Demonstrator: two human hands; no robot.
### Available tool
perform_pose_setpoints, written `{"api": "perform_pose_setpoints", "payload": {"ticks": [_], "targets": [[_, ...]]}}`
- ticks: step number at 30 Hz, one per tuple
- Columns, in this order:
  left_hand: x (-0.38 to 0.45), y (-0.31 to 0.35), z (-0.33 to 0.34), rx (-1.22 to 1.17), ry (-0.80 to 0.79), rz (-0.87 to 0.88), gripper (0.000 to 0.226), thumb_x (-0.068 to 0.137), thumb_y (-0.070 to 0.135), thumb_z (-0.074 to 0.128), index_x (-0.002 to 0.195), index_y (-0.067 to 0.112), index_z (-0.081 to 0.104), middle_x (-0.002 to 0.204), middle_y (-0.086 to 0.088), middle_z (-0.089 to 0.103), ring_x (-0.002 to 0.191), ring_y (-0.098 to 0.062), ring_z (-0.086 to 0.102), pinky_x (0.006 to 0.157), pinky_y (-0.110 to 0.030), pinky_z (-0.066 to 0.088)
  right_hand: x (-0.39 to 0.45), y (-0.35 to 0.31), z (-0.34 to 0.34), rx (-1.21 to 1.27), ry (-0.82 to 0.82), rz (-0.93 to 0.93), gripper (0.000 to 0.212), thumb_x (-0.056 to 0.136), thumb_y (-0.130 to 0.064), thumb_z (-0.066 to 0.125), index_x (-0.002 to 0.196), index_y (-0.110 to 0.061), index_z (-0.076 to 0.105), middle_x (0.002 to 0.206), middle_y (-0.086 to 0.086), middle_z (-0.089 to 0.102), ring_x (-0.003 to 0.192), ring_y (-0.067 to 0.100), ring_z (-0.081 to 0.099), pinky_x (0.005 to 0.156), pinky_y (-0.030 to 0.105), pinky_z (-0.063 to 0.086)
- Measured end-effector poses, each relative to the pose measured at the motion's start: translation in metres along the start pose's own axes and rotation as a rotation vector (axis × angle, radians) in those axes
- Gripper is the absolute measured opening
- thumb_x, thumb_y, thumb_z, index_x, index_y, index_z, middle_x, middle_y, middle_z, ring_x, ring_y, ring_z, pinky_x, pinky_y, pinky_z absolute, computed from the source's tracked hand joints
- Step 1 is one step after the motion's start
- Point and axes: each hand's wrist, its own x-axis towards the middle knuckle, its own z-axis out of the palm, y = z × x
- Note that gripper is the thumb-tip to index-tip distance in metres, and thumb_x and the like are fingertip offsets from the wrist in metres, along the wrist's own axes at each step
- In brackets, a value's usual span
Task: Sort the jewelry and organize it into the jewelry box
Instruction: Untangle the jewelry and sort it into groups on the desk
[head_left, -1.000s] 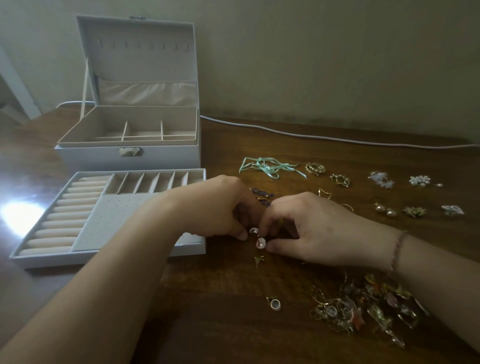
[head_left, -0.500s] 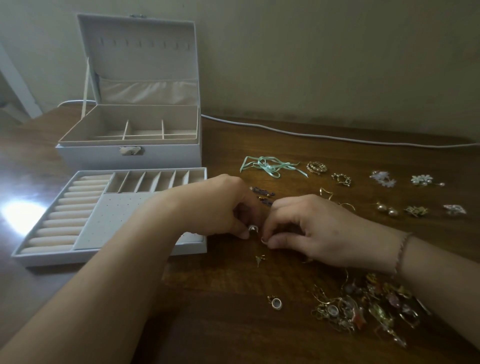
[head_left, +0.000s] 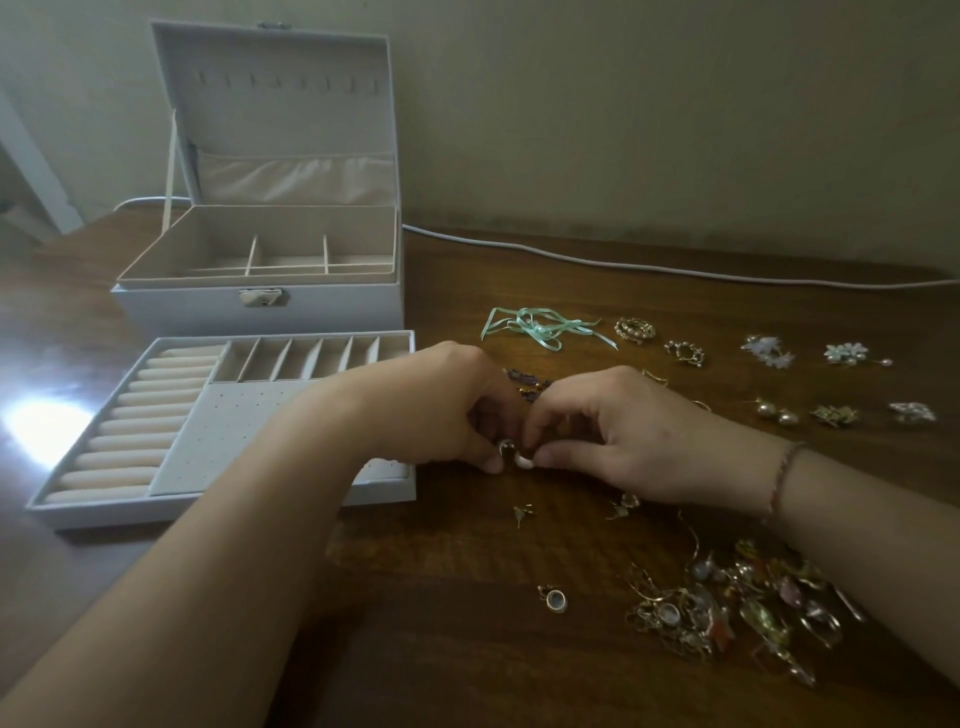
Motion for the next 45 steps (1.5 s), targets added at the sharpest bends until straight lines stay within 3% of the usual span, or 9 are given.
{"api": "perform_pose_setpoints", "payload": {"ticks": [3, 8, 13, 18, 25, 31, 34, 40, 45], "targets": [[0.0, 0.0, 0.0, -0.018, -0.001, 0.0, 0.02, 0.079, 0.033, 0.079, 0.097, 0.038, 0.071, 0.082, 0.018, 0.063, 0.073, 0.006, 0.056, 0.059, -0.008, 0.04, -0.001, 0.003, -0.002, 0.006, 0.023, 0.027, 0.01, 0.086, -0.032, 0.069, 0.096, -0.034, 0.068, 0.086, -0.015, 0.065, 0.076, 0.003, 0.059, 0.066, 0.026, 0.051], [-0.002, 0.0, -0.003, -0.046, -0.024, -0.006, 0.034, 0.078, 0.033, 0.081, 0.104, 0.046, 0.062, 0.084, 0.018, 0.063, 0.076, 0.005, 0.059, 0.063, -0.009, 0.044, -0.007, 0.002, -0.01, -0.044, 0.067, 0.043, 0.008, 0.087, -0.035, 0.066, 0.095, -0.036, 0.068, 0.087, -0.016, 0.066, 0.074, 0.005, 0.06, 0.069, 0.034, 0.054], [-0.004, 0.007, -0.003, -0.062, -0.041, -0.003, 0.047, 0.077, 0.034, 0.082, 0.118, 0.044, 0.062, 0.097, 0.02, 0.061, 0.082, 0.0, 0.06, 0.067, -0.011, 0.047, -0.024, 0.003, -0.027, -0.047, 0.177, 0.043, 0.009, 0.086, -0.035, 0.064, 0.094, -0.037, 0.069, 0.085, -0.022, 0.065, 0.077, 0.005, 0.061, 0.064, 0.018, 0.05], [-0.008, 0.007, -0.003, -0.067, -0.08, 0.047, 0.042, 0.08, 0.026, 0.08, 0.114, 0.043, 0.064, 0.106, 0.019, 0.061, 0.087, -0.003, 0.06, 0.081, -0.03, 0.054, -0.044, -0.001, -0.029, -0.075, 0.188, 0.009, 0.018, 0.084, -0.043, 0.056, 0.095, -0.038, 0.068, 0.085, -0.025, 0.063, 0.079, 0.004, 0.061, 0.066, 0.025, 0.052], [-0.006, 0.01, 0.001, -0.076, -0.084, 0.124, 0.02, 0.083, 0.041, 0.075, 0.102, 0.043, 0.069, 0.108, 0.019, 0.059, 0.085, -0.003, 0.056, 0.076, -0.027, 0.051, -0.084, 0.003, -0.037, -0.044, 0.302, 0.006, 0.019, 0.082, -0.053, 0.051, 0.093, -0.045, 0.064, 0.099, -0.031, 0.062, 0.089, -0.003, 0.061, 0.079, 0.011, 0.048], [0.002, 0.007, 0.007, -0.05, 0.003, 0.124, 0.007, 0.082, 0.037, 0.076, 0.085, 0.041, 0.071, 0.101, 0.017, 0.062, 0.09, -0.005, 0.06, 0.077, -0.027, 0.052, -0.1, 0.006, -0.039, 0.151, 0.445, 0.074, 0.014, 0.08, -0.049, 0.063, 0.085, -0.038, 0.07, 0.09, -0.023, 0.067, 0.074, 0.001, 0.064, 0.057, 0.007, 0.046], [0.005, 0.005, 0.009, -0.002, 0.088, 0.103, 0.013, 0.084, 0.031, 0.075, 0.082, 0.041, 0.066, 0.09, 0.019, 0.062, 0.084, -0.002, 0.059, 0.074, -0.023, 0.052, -0.103, 0.01, -0.035, 0.155, 0.469, 0.114, 0.016, 0.076, -0.047, 0.06, 0.086, -0.038, 0.07, 0.093, -0.023, 0.066, 0.08, 0.0, 0.063, 0.063, 0.006, 0.046], [0.004, 0.004, 0.01, 0.042, 0.116, 0.11, 0.027, 0.084, 0.018, 0.072, 0.089, 0.044, 0.066, 0.089, 0.021, 0.061, 0.083, -0.001, 0.058, 0.066, -0.012, 0.044, -0.093, 0.003, -0.012, -0.107, 0.234, 0.098, 0.026, 0.086, -0.051, 0.048, 0.106, -0.044, 0.064, 0.096, -0.03, 0.061, 0.098, -0.004, 0.057, 0.077, 0.019, 0.051], [0.001, 0.008, 0.006, 0.042, 0.086, 0.069, 0.037, 0.085, 0.004, 0.06, 0.101, 0.037, 0.069, 0.095, 0.02, 0.062, 0.087, -0.001, 0.06, 0.067, -0.012, 0.046, -0.08, -0.003, 0.0, -0.243, 0.12, 0.071, 0.032, 0.088, -0.046, 0.057, 0.119, -0.045, 0.057, 0.108, -0.028, 0.055, 0.102, -0.001, 0.046, 0.087, 0.03, 0.047]]}}
